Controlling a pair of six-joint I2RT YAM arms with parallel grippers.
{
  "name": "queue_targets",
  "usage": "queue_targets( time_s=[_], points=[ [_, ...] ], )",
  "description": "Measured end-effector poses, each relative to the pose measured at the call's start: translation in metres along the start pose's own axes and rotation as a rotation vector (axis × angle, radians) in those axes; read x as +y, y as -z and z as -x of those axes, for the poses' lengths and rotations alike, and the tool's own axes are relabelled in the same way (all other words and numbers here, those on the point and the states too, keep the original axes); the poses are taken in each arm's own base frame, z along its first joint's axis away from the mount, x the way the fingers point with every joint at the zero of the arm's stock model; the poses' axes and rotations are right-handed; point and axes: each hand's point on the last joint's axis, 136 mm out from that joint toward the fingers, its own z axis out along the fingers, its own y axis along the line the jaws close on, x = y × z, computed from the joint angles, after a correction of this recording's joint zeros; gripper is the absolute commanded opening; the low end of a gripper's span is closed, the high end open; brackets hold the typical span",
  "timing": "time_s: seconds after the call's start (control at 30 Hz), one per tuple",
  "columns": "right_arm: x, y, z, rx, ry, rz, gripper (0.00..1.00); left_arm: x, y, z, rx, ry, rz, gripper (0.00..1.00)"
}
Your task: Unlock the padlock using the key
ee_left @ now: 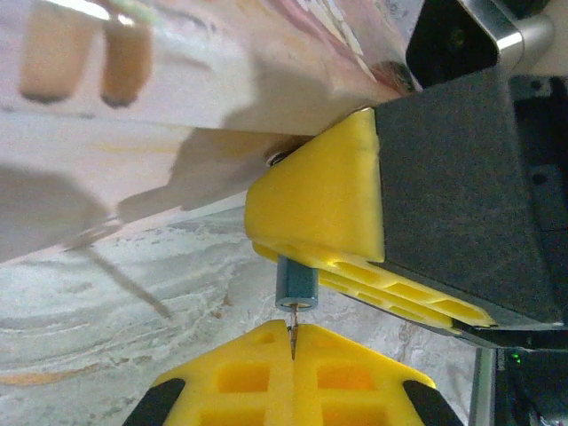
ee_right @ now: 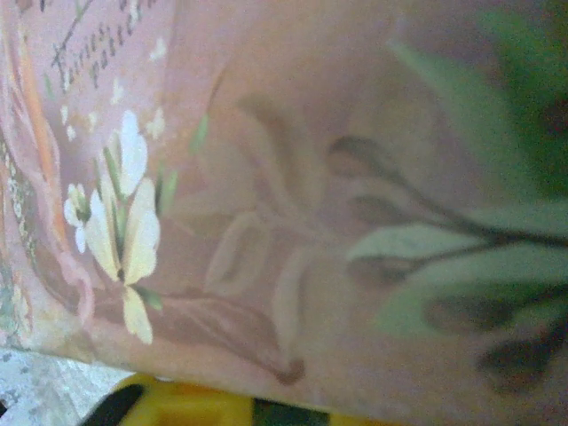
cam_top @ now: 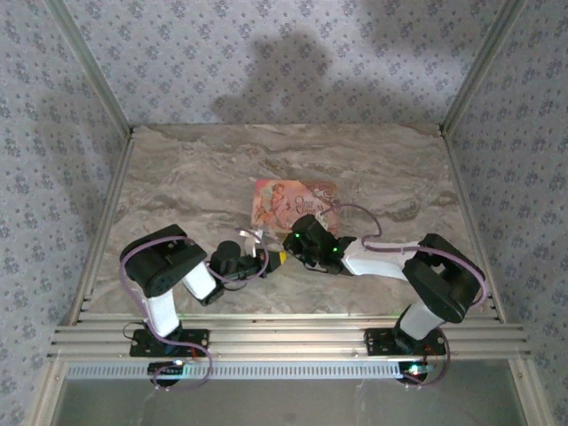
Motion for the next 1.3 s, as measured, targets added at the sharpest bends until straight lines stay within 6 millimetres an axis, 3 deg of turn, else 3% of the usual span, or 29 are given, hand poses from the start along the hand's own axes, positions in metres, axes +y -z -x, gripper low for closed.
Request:
queue_targets(
  time_s=[0.5, 0.9, 1.3],
  points=[
    [0.001, 0.003, -0.001, 0.051, -0.012, -0.025, 0.00, -0.007, 0.001, 0.002, -0.007, -0.095, 0.018, 0.00],
    [-0.001, 0.003, 0.005, 0.064, 0.014, -0.080, 0.00, -0.008, -0.012, 0.005, 0.021, -0.106, 0.031, 0.00],
    [-0.006, 0.005, -0.003, 0.128, 0.041, -0.096, 0.00, -0.010, -0.008, -0.006, 0.075, -0.500, 0.157, 0.00]
  ],
)
